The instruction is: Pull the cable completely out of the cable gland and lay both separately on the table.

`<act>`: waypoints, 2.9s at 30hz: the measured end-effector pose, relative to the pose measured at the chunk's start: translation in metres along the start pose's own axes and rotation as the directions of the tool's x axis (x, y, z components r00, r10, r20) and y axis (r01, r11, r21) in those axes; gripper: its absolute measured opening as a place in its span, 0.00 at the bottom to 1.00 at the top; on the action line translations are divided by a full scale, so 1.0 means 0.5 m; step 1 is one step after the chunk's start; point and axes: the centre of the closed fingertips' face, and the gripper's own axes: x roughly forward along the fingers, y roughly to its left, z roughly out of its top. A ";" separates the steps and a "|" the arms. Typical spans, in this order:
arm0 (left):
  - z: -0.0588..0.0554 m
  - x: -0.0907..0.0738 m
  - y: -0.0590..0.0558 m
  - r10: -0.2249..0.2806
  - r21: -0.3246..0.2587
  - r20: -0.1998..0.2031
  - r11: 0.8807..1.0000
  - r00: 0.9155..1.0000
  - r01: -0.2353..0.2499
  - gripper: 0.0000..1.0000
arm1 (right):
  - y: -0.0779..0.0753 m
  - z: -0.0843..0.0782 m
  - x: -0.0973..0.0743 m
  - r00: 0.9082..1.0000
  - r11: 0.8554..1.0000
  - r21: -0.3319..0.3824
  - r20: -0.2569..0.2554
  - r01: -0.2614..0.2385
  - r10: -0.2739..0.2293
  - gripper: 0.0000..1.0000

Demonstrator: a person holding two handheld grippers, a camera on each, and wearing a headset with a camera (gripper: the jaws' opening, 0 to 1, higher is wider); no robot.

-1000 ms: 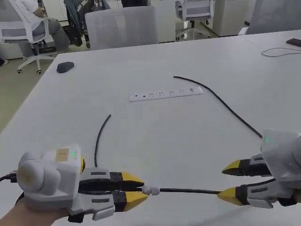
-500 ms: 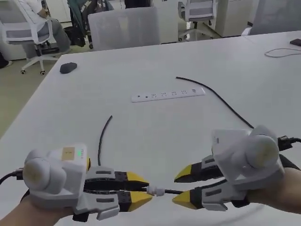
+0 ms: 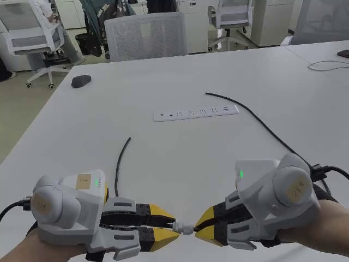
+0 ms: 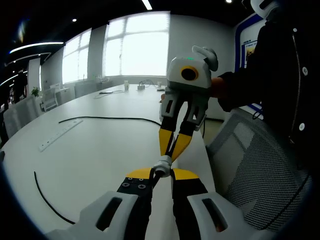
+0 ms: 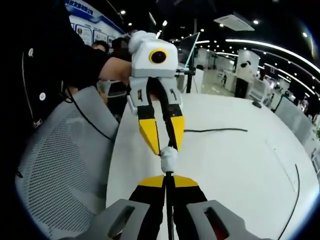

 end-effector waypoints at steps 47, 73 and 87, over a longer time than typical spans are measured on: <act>0.008 0.016 -0.018 -0.061 -0.008 0.018 0.998 0.998 0.061 0.16 | 0.013 0.003 -0.015 0.991 0.993 0.002 0.061 -0.119 0.118 0.00; 0.005 0.003 0.010 0.012 0.013 -0.009 1.000 1.000 -0.012 0.15 | -0.024 -0.061 -0.047 0.999 0.990 0.143 -0.034 0.000 0.005 0.00; 0.000 0.001 0.011 0.020 0.012 -0.021 1.000 1.000 -0.019 0.15 | -0.042 -0.138 -0.095 0.991 0.972 0.213 -0.113 0.095 -0.073 0.00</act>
